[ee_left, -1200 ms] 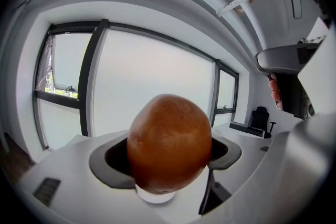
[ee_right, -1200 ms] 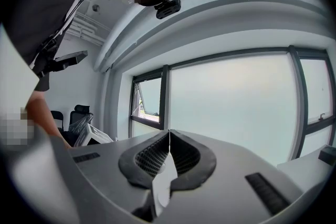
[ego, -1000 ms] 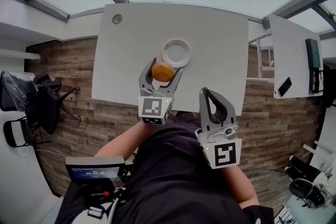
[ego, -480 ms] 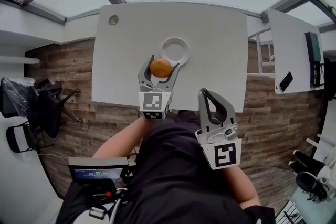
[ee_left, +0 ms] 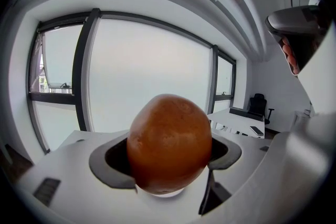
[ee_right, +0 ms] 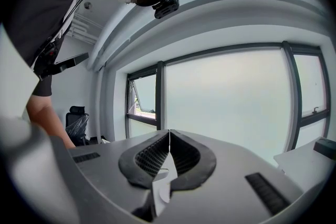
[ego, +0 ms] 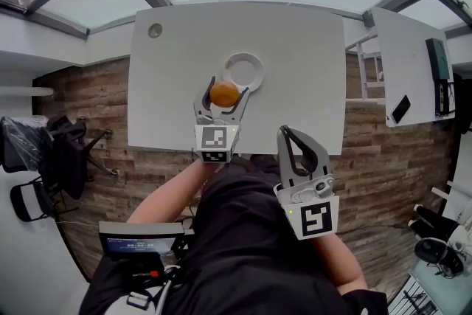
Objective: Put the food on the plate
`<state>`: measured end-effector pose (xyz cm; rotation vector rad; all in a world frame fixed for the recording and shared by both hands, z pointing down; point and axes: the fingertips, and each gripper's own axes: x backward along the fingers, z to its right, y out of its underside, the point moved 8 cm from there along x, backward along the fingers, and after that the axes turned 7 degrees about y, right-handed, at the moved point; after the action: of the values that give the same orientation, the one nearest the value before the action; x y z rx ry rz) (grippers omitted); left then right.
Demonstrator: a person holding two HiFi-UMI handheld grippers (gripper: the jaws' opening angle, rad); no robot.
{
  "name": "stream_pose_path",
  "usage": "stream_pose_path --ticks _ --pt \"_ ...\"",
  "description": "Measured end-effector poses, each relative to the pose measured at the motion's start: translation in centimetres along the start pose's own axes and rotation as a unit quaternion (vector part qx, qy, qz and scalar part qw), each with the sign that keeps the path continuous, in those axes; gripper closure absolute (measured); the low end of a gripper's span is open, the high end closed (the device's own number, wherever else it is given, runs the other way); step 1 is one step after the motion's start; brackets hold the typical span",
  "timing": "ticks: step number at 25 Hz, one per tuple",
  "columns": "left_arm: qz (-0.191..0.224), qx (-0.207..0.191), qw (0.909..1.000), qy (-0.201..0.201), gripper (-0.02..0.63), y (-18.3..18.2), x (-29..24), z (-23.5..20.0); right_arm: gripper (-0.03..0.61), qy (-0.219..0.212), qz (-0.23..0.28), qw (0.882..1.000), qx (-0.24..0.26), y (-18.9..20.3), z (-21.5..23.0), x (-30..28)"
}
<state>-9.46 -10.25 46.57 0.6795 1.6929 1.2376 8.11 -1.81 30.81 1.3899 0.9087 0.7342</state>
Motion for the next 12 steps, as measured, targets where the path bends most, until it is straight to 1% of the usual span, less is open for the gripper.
stream_pose_path --ticks 6,12 --pt "-0.009 -0.019 0.9998 0.008 0.241 1.2 -0.5 0.2 0.571 -0.004 -0.002 1.0 0.004 0.3 -0.6 0.0" --pt "-0.023 -0.012 0.9996 0.008 0.241 2.5 -0.6 0.0 0.571 -0.008 -0.005 1.0 0.012 0.2 -1.1 0.3"
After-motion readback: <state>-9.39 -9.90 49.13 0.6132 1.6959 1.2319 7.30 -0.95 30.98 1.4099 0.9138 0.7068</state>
